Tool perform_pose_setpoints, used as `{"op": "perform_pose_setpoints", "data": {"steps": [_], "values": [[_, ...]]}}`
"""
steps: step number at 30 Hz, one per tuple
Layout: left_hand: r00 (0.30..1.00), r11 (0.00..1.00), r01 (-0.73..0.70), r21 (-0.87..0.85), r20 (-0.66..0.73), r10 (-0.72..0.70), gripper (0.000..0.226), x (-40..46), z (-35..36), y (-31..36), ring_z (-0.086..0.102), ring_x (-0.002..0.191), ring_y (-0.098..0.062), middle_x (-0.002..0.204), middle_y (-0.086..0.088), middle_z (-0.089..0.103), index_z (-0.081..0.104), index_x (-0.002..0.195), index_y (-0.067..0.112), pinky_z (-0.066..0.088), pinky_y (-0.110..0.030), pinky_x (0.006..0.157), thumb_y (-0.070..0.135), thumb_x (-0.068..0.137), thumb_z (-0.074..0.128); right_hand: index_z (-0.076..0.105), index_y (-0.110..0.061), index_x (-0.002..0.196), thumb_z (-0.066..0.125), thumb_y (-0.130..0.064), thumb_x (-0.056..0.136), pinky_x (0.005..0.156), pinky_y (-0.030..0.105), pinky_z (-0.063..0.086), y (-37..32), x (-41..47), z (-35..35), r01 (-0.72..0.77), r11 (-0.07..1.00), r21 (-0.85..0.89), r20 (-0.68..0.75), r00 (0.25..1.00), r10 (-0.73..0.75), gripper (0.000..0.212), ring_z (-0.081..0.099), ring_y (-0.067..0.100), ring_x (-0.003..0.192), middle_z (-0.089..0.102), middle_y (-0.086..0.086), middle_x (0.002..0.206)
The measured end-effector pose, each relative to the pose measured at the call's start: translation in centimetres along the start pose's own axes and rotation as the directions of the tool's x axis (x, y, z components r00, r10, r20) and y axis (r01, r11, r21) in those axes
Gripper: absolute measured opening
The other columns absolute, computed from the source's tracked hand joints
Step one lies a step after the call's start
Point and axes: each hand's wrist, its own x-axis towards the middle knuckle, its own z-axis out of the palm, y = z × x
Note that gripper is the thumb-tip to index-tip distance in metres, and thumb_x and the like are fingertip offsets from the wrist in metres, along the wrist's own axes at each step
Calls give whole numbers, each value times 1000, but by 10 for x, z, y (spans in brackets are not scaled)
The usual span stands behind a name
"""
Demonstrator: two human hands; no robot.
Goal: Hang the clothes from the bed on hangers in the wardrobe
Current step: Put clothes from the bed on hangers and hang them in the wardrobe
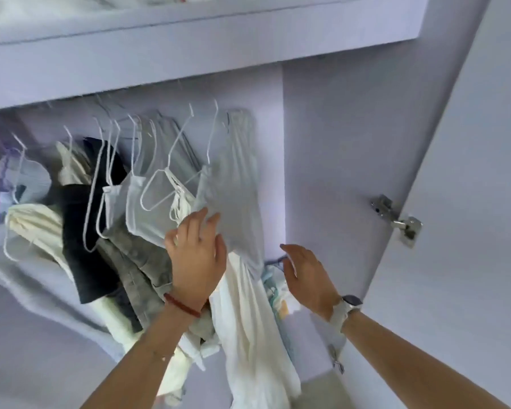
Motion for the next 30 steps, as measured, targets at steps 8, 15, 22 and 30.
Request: {"op": "perform_pose_setpoints", "data": {"steps": [8, 15, 22, 30], "values": [[973, 960, 229, 161, -61, -222, 47, 88, -10, -66, 54, 117, -31, 126, -16, 56, 53, 124, 8, 40, -51, 89, 24, 82, 41, 54, -10, 104, 52, -36, 90, 80, 36, 46, -104, 172, -2, 95, 954, 286, -105, 992, -67, 30, 54, 26, 97, 57, 6, 101], [991, 993, 109, 46, 74, -112, 53, 83, 0, -86, 65, 97, -29, 116, -16, 62, 53, 124, -2, 57, -39, 70, 23, 81, 36, 42, -2, 115, 43, -9, 88, 79, 38, 44, -125, 206, 7, -98, 994, 47, 19, 995, 97, 28, 56, 39, 100, 57, 18, 113], [984, 985, 170, -12, 49, -169, 60, 81, 10, -80, 56, 112, -34, 126, -19, 55, 46, 129, -1, 48, -51, 86, 31, 80, 35, 50, -2, 98, 37, -14, 96, 53, 26, 34, -94, 198, -25, 46, 977, 209, -343, 939, 29, 17, 47, 22, 57, 50, 1, 61], [990, 917, -125, -380, -105, 92, 39, 64, 20, -18, 44, 123, -25, 128, -9, 53, 46, 123, 16, 32, -45, 101, 20, 85, 40, 48, -11, 71, 32, -39, 98, 63, 32, 33, -11, 72, -23, -437, 896, -78, -204, 887, 414, 42, 55, 36, 80, 58, 13, 74]]}}
